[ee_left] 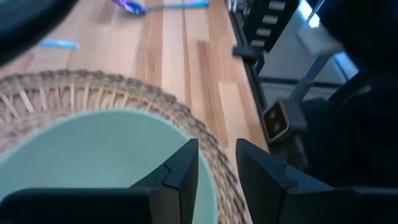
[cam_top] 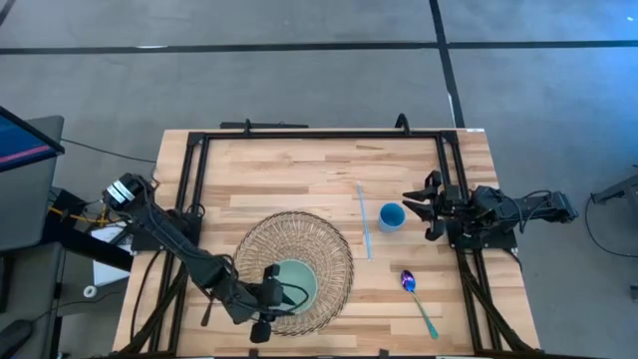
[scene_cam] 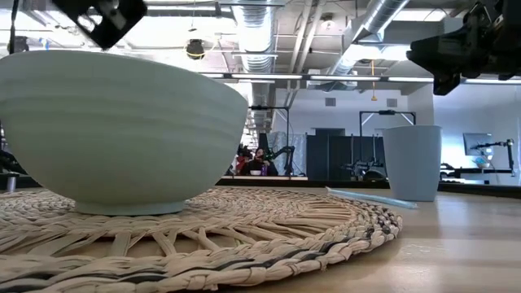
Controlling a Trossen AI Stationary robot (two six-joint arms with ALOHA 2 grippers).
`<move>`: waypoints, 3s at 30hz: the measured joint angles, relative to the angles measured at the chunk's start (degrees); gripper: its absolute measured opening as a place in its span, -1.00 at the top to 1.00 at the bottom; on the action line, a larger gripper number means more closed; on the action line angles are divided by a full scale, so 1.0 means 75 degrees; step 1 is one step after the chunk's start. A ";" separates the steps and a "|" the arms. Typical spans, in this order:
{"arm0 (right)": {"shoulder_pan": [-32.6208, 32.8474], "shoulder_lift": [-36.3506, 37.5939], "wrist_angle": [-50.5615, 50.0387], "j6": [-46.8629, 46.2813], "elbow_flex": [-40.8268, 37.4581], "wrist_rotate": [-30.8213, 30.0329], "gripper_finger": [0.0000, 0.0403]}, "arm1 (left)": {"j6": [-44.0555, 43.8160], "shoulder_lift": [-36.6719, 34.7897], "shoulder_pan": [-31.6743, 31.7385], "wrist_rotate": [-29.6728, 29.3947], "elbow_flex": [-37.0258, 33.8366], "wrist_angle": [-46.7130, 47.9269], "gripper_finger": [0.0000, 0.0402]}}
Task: Pick & Place Utensil
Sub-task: Put the black fork into the green bowl on the brown mat
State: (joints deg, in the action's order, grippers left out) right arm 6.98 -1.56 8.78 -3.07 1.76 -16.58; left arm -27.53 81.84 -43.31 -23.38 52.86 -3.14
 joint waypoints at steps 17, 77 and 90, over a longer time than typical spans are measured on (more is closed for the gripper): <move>-0.0003 0.0000 -0.0029 0.0000 0.0000 0.0000 0.53 | -0.1362 -0.1391 0.0099 -0.0801 -0.0006 0.2768 0.46; -0.0001 0.0000 -0.0444 -0.0262 -0.0009 -0.0003 0.53 | -1.0022 -0.1363 -0.0824 0.4245 -0.2508 0.5564 0.46; 0.0000 0.0003 -0.0441 -0.0227 -0.0009 -0.0006 0.53 | -1.0808 -0.2162 -0.0829 0.4147 -0.2519 0.4970 0.46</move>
State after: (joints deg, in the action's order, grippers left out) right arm 6.98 -1.54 5.47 -4.78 1.69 -16.62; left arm -108.59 65.63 -49.52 7.73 33.97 34.14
